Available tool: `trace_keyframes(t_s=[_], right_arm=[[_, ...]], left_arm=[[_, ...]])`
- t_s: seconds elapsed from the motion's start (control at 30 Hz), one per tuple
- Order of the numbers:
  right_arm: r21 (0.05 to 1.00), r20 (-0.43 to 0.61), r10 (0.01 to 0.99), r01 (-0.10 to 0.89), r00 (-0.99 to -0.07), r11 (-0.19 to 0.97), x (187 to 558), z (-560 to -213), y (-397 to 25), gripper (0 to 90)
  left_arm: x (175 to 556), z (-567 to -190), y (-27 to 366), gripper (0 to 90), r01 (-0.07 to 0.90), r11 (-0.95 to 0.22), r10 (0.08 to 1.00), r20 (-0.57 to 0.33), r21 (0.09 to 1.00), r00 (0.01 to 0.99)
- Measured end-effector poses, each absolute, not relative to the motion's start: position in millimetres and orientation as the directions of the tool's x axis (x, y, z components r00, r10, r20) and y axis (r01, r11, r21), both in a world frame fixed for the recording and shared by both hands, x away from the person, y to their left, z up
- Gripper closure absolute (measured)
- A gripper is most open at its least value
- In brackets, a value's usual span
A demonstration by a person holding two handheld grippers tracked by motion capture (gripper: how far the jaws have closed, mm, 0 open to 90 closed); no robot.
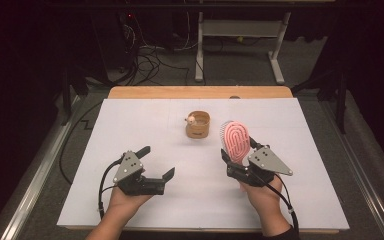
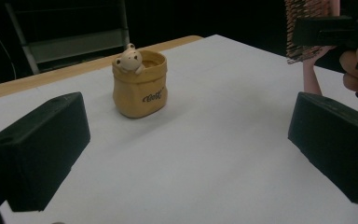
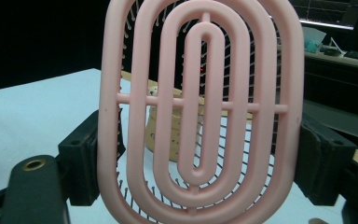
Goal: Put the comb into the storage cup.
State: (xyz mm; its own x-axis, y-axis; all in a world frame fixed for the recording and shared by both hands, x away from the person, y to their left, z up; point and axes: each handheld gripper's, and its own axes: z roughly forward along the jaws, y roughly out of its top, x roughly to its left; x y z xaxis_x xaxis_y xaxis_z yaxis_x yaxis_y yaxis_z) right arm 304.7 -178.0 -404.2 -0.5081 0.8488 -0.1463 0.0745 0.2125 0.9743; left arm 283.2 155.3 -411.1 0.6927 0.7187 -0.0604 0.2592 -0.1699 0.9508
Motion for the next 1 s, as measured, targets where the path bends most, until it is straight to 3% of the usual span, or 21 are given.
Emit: trace_keyframes(t_s=[1.0], right_arm=[[0.97,-0.19,0.826,0.03,-0.531,0.242,300,-405,-164,19.8]], left_arm=[[294,-383,117,0.0,0.247,-0.182,0.648,-0.073,0.952,0.758]])
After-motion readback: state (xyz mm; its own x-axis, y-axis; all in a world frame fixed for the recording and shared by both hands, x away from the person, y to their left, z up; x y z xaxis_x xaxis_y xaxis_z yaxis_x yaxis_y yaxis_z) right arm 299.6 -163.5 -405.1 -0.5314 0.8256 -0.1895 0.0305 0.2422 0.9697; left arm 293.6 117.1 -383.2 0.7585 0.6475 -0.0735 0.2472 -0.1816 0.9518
